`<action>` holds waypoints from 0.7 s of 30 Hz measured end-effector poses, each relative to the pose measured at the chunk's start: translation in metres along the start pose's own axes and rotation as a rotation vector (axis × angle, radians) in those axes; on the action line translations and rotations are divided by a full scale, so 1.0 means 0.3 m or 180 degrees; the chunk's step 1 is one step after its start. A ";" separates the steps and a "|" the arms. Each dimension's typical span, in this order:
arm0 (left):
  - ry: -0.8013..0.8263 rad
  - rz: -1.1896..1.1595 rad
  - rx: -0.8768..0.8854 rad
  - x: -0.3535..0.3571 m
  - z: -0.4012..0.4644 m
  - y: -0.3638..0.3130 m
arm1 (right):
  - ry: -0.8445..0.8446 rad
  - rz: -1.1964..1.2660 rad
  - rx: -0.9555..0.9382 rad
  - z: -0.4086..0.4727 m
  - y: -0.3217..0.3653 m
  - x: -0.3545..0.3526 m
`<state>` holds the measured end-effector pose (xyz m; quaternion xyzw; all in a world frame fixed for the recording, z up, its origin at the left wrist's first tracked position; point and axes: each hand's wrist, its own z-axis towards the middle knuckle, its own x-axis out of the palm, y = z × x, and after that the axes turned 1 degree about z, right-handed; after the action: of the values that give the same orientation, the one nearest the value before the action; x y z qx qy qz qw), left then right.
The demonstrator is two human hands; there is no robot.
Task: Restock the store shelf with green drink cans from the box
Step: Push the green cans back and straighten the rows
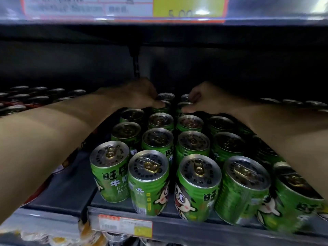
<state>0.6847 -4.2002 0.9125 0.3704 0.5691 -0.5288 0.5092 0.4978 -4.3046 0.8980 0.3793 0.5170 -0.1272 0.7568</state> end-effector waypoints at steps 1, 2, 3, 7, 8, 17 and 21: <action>-0.0042 -0.0068 0.0005 0.004 0.009 -0.002 | -0.0020 -0.0009 -0.0020 0.006 -0.004 0.006; -0.0067 -0.0132 0.0021 0.008 0.017 -0.004 | -0.0034 -0.0010 -0.0037 0.010 -0.005 0.009; -0.0077 -0.0185 0.0034 0.013 0.021 -0.006 | -0.0045 0.0010 -0.0048 0.013 -0.007 0.013; -0.0114 -0.0378 0.0095 0.029 0.045 0.012 | 0.0020 0.0139 -0.0019 0.028 -0.024 0.008; -0.0117 -0.0437 0.0097 0.029 0.048 0.018 | 0.0037 0.0156 0.0008 0.032 -0.027 0.008; 0.0072 -0.0653 0.0142 0.025 0.033 0.015 | 0.0186 0.0117 0.0069 0.032 -0.019 -0.017; 0.0058 -0.0607 -0.0007 0.027 0.019 -0.003 | 0.0278 0.0049 0.0089 0.030 -0.022 -0.034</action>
<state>0.6831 -4.2067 0.9053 0.3188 0.6070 -0.5708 0.4518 0.4955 -4.3174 0.9057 0.3989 0.5448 -0.1118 0.7290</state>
